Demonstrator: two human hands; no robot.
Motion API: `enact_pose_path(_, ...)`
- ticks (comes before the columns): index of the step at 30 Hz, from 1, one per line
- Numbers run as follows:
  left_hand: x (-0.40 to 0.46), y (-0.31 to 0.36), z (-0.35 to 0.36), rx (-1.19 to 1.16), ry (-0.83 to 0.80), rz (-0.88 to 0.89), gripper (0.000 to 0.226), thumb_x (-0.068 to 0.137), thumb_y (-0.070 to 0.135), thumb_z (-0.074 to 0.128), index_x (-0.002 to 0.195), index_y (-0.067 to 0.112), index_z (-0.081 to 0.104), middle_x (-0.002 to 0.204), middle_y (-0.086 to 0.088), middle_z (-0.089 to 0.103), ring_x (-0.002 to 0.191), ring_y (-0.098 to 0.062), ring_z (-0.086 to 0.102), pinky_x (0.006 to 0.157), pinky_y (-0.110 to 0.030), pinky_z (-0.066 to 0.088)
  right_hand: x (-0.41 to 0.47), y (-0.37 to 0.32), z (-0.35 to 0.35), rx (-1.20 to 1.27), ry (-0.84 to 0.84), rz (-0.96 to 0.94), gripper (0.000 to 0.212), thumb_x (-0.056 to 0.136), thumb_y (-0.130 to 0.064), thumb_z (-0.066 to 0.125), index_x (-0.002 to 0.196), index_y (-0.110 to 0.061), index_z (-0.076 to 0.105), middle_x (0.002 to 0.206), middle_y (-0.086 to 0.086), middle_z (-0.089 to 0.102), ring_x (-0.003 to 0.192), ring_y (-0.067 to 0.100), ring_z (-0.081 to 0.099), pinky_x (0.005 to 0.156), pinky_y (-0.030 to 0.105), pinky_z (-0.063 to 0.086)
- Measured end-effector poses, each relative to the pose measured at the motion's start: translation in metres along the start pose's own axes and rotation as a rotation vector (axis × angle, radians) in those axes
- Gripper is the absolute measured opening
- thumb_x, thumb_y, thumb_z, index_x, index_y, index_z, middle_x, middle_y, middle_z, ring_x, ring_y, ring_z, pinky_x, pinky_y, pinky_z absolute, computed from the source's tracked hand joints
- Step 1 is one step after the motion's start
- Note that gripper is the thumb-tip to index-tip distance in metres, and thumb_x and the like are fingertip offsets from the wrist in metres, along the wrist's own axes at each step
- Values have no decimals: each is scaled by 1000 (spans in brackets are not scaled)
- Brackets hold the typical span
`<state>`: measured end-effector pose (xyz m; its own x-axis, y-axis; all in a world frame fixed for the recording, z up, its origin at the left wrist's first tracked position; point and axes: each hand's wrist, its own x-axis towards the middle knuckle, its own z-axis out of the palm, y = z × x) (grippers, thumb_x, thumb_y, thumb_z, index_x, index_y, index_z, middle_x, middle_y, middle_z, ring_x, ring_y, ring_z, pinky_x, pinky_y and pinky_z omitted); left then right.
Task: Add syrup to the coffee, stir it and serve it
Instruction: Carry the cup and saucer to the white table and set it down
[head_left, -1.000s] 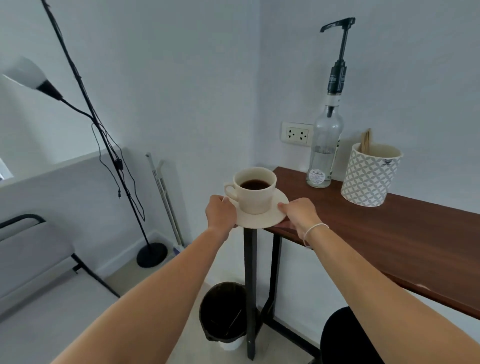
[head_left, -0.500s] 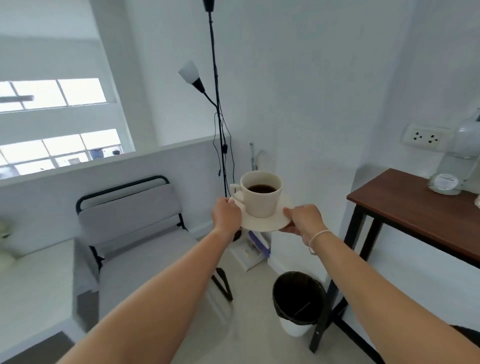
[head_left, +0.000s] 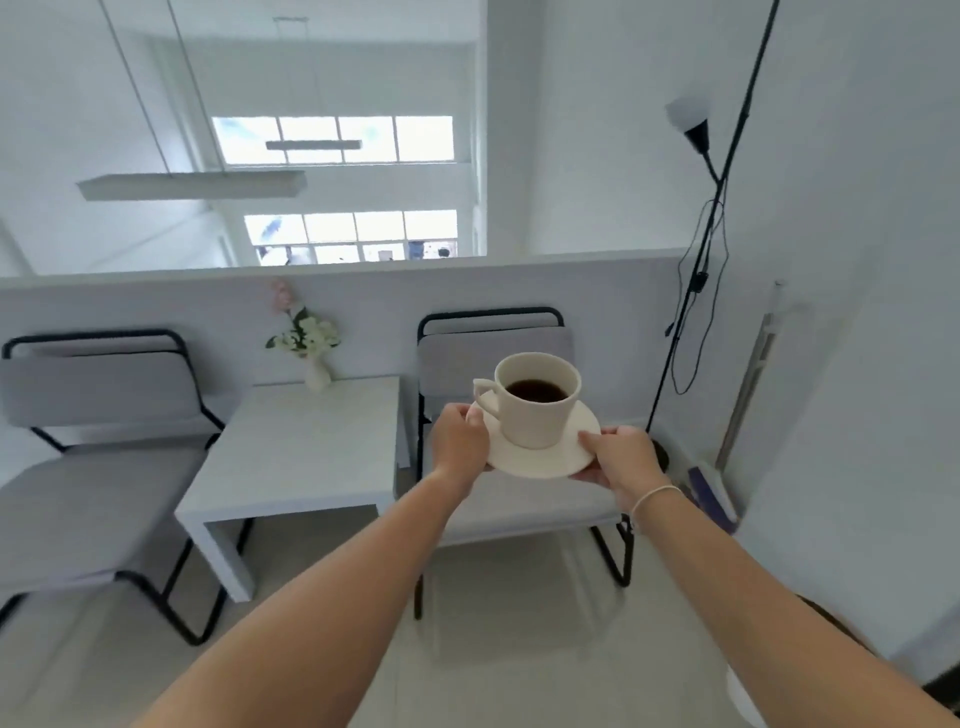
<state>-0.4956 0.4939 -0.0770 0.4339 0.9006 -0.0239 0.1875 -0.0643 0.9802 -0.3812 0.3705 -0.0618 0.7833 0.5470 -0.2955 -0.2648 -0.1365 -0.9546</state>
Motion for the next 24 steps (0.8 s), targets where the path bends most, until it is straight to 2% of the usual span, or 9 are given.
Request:
enact_pose_path(2, 7, -12, -35, 6, 65, 3, 22, 98, 20, 38, 113, 8, 51, 92, -1, 56, 75, -9, 55, 38, -15, 45, 5, 8, 37, -40, -61, -3, 2, 90, -2, 54, 89, -2, 53, 104, 21, 60, 79, 31, 62, 54, 37, 52)
enact_pose_path(5, 22, -30, -90, 4, 193, -46, 13, 98, 19, 40, 105, 12, 47, 86, 3, 51, 72, -8, 53, 34, -14, 43, 16, 20, 97, -100, -190, 0, 7, 89, -4, 55, 95, -1, 53, 102, 19, 61, 79, 29, 64, 51, 33, 54)
enact_pose_path(8, 30, -42, -117, -16, 210, -108, 12, 97, 20, 41, 105, 12, 45, 94, -1, 51, 73, -9, 54, 34, -16, 45, 23, 27, 127, -111, -231, -13, 6, 89, -4, 56, 84, -7, 53, 96, 14, 62, 75, 24, 65, 47, 29, 54)
enact_pose_path(13, 67, -60, -183, -32, 331, -153, 20, 95, 19, 44, 111, 8, 47, 109, -12, 55, 85, -23, 59, 36, -18, 47, 53, 31, 212, -165, -409, 6, 7, 89, -4, 56, 84, -8, 53, 95, 14, 62, 74, 24, 64, 51, 32, 55)
enact_pose_path(18, 106, -71, -224, -116, 350, -192, 25, 92, 15, 46, 115, 6, 48, 118, -18, 57, 103, -32, 60, 49, -25, 55, 88, 24, 281, -192, -518, -5, 8, 87, -5, 57, 82, -8, 53, 87, 10, 62, 71, 23, 65, 42, 26, 54)
enact_pose_path(22, 137, -77, -248, -125, 368, -216, 31, 91, 9, 46, 122, 4, 46, 118, -21, 57, 92, -29, 62, 48, -24, 53, 115, 23, 326, -197, -581, 17, 12, 86, -2, 58, 78, -8, 51, 86, 11, 60, 73, 26, 64, 44, 30, 56)
enact_pose_path(24, 151, -80, -258, -130, 362, -231, 36, 91, 7, 46, 126, 3, 45, 119, -20, 58, 94, -30, 63, 49, -24, 54, 127, 23, 346, -211, -602, 21, 13, 86, -2, 57, 77, -8, 51, 85, 11, 60, 72, 26, 63, 46, 31, 55)
